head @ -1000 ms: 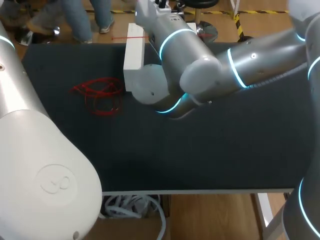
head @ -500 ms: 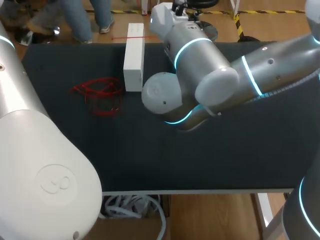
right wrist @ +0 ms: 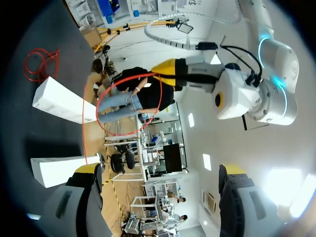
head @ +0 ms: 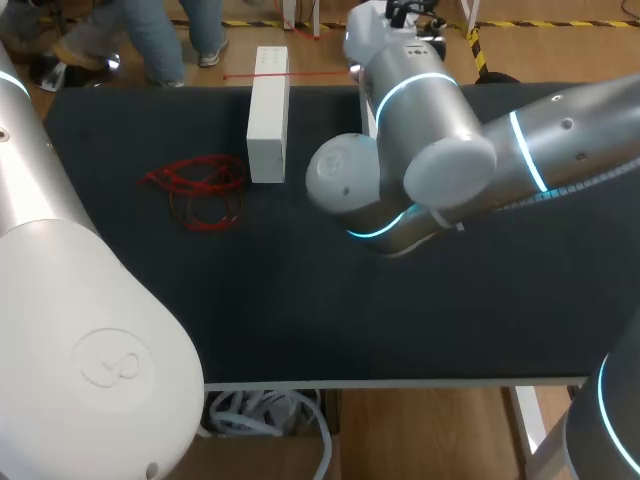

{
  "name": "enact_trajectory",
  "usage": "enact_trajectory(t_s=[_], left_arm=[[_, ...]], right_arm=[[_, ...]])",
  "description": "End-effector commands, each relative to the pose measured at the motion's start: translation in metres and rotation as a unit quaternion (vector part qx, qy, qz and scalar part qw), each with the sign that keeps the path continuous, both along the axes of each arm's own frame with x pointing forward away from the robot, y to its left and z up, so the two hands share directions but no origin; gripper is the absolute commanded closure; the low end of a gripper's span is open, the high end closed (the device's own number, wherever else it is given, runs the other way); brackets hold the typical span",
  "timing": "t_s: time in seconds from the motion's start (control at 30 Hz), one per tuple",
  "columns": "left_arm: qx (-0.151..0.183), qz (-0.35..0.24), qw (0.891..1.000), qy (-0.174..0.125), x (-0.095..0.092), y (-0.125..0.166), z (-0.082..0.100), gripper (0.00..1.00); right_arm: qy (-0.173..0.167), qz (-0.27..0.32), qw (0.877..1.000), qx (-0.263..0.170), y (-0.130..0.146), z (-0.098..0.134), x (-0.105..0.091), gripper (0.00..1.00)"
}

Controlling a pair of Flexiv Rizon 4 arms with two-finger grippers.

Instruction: Grab the tape and strap the tape.

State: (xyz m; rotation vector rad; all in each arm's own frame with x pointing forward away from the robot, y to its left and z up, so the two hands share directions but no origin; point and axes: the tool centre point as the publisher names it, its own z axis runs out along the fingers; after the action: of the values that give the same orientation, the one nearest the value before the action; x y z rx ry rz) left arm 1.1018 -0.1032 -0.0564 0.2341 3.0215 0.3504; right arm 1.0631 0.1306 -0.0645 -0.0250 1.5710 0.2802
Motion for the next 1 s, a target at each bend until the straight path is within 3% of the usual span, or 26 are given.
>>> enact_trajectory(t_s=[0.03,0.2,0.27,0.73,1.0], left_arm=[[0.002,0.001,1.000,0.001,0.000,-0.001,0.001,1.00],[0.002,0.001,1.000,0.001,0.000,-0.001,0.001,1.00],[0.002,0.001,1.000,0.001,0.000,-0.001,0.001,1.00],[0.002,0.001,1.000,0.001,0.000,-0.001,0.001,1.00],[0.012,0.040,0.999,0.017,-0.005,0.026,-0.016,1.00]], right_arm=[[-0.001,-0.001,1.000,0.005,-0.012,0.000,0.013,0.00],[-0.002,0.012,1.000,0.015,-0.012,0.003,0.021,0.00],[0.000,0.009,0.999,0.038,-0.009,0.004,0.023,0.00],[0.000,0.009,0.999,0.038,-0.009,0.004,0.023,0.00],[0.000,0.009,0.999,0.038,-0.009,0.004,0.023,0.00]])
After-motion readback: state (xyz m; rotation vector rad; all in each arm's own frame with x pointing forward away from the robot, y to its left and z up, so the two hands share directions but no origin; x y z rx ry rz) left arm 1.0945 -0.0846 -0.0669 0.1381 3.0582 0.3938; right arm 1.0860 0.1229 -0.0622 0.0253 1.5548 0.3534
